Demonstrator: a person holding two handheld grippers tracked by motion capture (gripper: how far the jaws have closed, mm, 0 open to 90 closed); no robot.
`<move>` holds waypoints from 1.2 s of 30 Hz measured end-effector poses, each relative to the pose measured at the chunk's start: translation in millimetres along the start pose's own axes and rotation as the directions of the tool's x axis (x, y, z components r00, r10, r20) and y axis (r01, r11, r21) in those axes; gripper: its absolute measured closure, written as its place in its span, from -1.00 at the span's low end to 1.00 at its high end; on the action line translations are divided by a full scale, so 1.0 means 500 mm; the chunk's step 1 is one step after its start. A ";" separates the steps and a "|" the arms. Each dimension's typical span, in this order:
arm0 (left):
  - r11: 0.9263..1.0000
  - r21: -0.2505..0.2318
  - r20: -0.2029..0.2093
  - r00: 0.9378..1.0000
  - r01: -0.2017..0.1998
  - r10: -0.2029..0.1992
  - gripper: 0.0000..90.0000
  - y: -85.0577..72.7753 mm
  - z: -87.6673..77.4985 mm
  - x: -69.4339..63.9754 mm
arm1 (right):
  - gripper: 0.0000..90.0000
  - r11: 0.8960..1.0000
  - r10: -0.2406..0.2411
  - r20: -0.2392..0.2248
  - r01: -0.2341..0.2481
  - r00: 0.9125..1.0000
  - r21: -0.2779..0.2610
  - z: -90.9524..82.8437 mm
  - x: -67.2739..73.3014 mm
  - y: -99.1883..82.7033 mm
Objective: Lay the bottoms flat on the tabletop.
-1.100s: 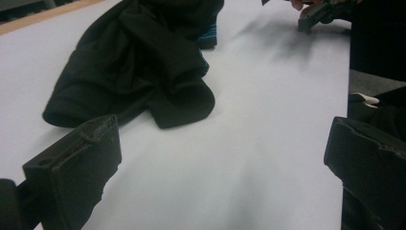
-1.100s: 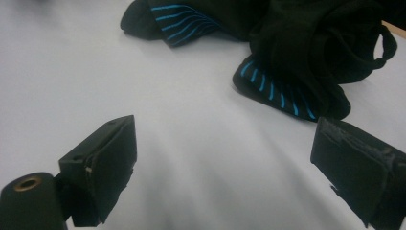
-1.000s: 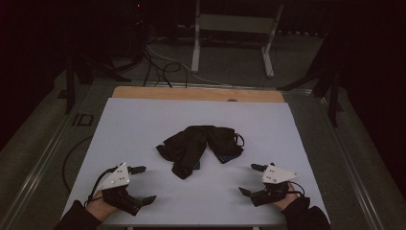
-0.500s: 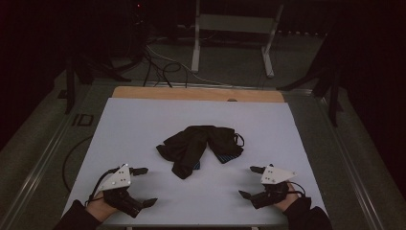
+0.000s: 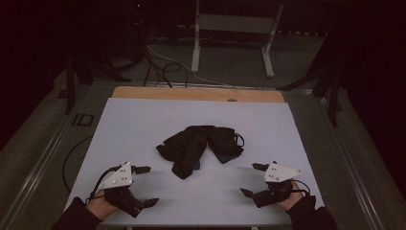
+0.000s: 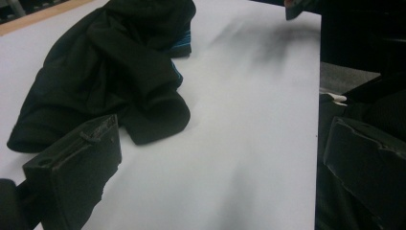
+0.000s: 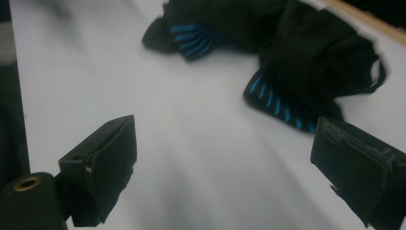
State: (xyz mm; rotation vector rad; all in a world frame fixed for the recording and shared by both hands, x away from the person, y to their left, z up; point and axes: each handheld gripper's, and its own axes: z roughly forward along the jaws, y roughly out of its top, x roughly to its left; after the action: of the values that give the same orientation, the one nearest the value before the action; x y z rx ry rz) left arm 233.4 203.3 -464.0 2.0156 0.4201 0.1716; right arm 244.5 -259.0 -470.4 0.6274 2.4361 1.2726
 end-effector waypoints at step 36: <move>0.999 -0.037 -0.029 0.999 -0.031 0.030 -1.00 0.077 -0.028 0.037 | -0.81 0.991 -0.041 0.015 0.043 0.999 -0.124 0.029 -0.027 0.173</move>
State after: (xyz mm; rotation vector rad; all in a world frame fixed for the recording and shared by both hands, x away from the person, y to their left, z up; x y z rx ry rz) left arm 254.8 206.0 -424.7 1.9858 0.4011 0.2261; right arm 282.8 -212.4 -405.5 0.5456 2.3260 1.3873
